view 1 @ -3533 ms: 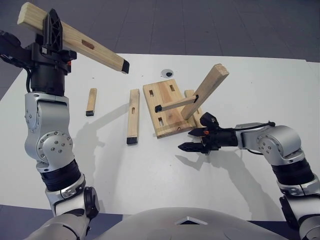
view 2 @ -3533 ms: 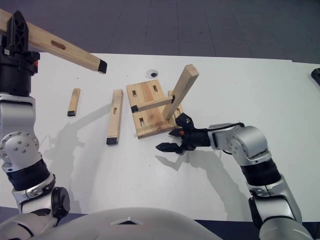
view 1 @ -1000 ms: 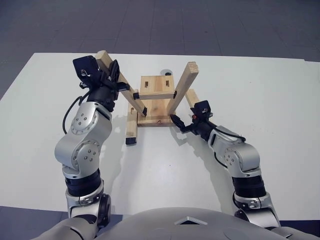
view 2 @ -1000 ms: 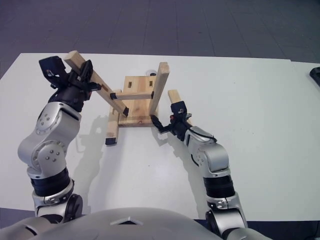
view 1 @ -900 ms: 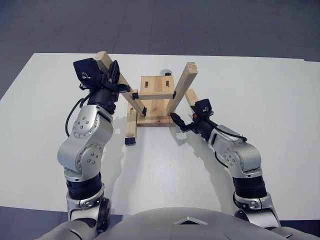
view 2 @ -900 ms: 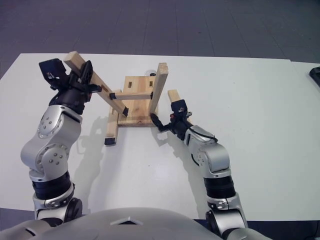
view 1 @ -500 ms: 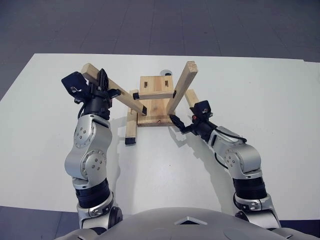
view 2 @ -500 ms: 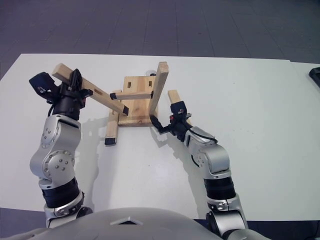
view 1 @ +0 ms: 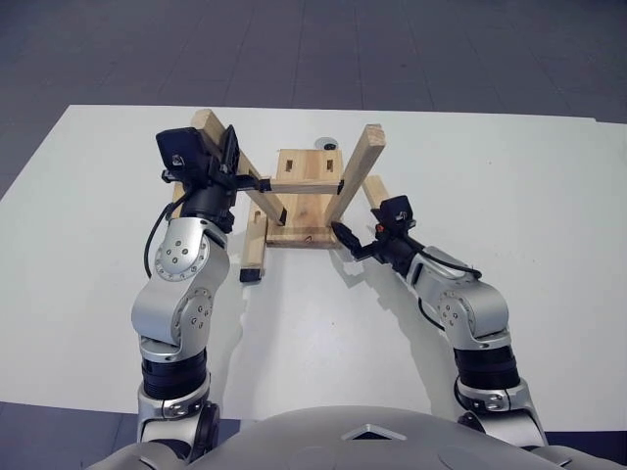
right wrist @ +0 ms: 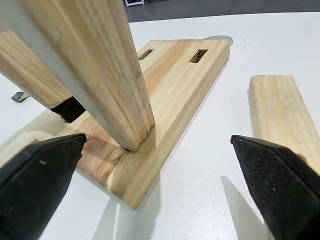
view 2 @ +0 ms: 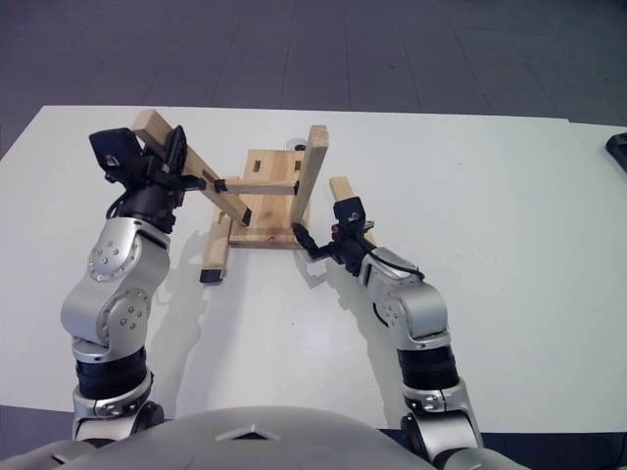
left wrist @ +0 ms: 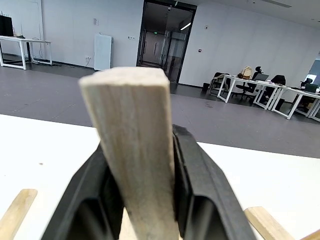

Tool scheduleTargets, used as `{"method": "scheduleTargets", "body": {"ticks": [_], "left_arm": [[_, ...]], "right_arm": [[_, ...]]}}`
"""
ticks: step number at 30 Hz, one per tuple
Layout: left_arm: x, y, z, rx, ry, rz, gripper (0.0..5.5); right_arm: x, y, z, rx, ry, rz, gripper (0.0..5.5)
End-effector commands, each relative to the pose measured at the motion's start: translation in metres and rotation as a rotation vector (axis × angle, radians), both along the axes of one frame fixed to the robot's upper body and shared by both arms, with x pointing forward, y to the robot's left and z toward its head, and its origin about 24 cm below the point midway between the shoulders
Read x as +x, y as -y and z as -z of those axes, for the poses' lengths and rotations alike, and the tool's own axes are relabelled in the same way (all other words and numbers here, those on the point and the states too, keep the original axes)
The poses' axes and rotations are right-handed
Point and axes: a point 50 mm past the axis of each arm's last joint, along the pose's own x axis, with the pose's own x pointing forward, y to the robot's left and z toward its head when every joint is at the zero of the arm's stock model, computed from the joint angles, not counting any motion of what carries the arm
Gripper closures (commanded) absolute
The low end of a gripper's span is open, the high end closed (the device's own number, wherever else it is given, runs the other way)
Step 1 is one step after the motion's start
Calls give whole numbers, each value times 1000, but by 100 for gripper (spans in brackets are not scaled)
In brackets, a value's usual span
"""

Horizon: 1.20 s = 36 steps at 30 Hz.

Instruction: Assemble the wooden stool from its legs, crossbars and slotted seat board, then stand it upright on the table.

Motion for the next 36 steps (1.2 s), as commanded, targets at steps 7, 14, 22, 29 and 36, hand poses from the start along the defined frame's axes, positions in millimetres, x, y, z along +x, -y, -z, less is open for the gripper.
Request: {"method": "scheduleTargets", "body": {"ticks": [7,14,22,29,36], "left_arm": [[-24,-17,96,99,-513,-133,443],[-33,-8,110,197,-539,-85,443],[-31,3,110,303,-504,-48,442],[-27,11,113,412,-501,31,440],[-25,29,121,772,-508,293,431]], "right_arm": [[-1,21,-26,76,130,8,10],[-13,55,-76,262,306,-142,10],[-33,52,-113,328,415,-437,10],[-22,22,-182,472,688,-377,10],[-11,9,-212,595,760,-240,10]]}}
